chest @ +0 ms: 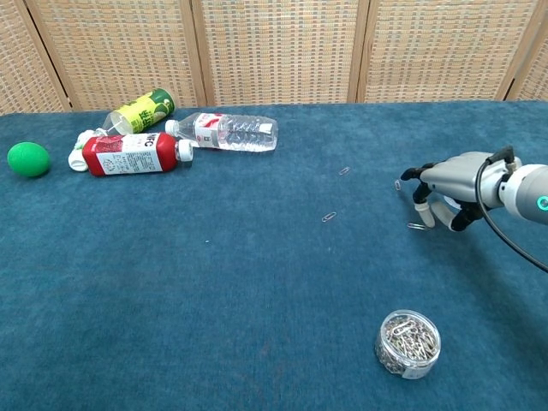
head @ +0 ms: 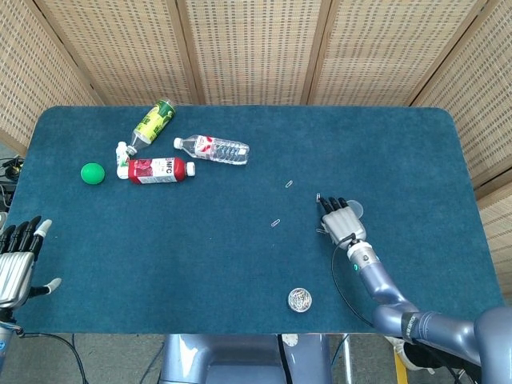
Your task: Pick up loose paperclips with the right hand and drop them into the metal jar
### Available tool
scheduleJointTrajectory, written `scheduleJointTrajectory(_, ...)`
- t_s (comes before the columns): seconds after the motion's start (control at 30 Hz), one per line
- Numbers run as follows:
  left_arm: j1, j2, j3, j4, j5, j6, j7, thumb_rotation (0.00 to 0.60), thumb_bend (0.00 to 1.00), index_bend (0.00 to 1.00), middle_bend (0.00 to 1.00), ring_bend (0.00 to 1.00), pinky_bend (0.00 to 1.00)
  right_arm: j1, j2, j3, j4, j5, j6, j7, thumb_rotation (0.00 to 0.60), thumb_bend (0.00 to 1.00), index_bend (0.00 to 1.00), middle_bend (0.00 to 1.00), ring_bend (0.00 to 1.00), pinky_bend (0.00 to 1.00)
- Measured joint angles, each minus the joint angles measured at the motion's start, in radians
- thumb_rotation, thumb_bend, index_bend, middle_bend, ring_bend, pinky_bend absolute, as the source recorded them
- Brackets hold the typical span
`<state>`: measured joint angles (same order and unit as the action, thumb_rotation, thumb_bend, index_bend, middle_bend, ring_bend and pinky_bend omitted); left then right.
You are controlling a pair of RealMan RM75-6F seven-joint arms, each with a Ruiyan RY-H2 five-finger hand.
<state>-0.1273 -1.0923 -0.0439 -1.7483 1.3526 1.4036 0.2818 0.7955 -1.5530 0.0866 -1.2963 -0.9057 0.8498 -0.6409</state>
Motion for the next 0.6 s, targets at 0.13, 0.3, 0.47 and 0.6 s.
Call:
scheduleJointTrajectory(0.13,0.001,0.003,0.001,-0.001,0.004,0.001,-0.005,0.600,0.00,0.00,0.00,0.00,0.00,-0.016,0.001,0.024,-0.012,-0.049,0.045,0.087,0.600,0.30,0.50,0.00,0.00,0.10)
scheduleJointTrajectory(0.3,0.002,0.005,0.001,-0.001,0.004,0.001,-0.010,0.600,0.00,0.00,0.00,0.00,0.00,-0.033,-0.003,0.058,-0.021,-0.051,0.053,0.171,0.600,0.30,0.50,0.00,0.00,0.10)
scheduleJointTrajectory(0.47,0.001,0.006,0.002,-0.002,0.006,0.000,-0.012,0.600,0.00,0.00,0.00,0.00,0.00,-0.034,-0.020,0.073,-0.013,-0.011,0.033,0.186,0.600,0.30,0.50,0.00,0.00,0.10)
scheduleJointTrajectory(0.6,0.002,0.006,0.001,-0.003,0.005,0.001,-0.012,0.600,0.00,0.00,0.00,0.00,0.00,-0.029,-0.035,0.086,-0.004,0.025,0.013,0.195,0.600,0.30,0.50,0.00,0.00,0.10)
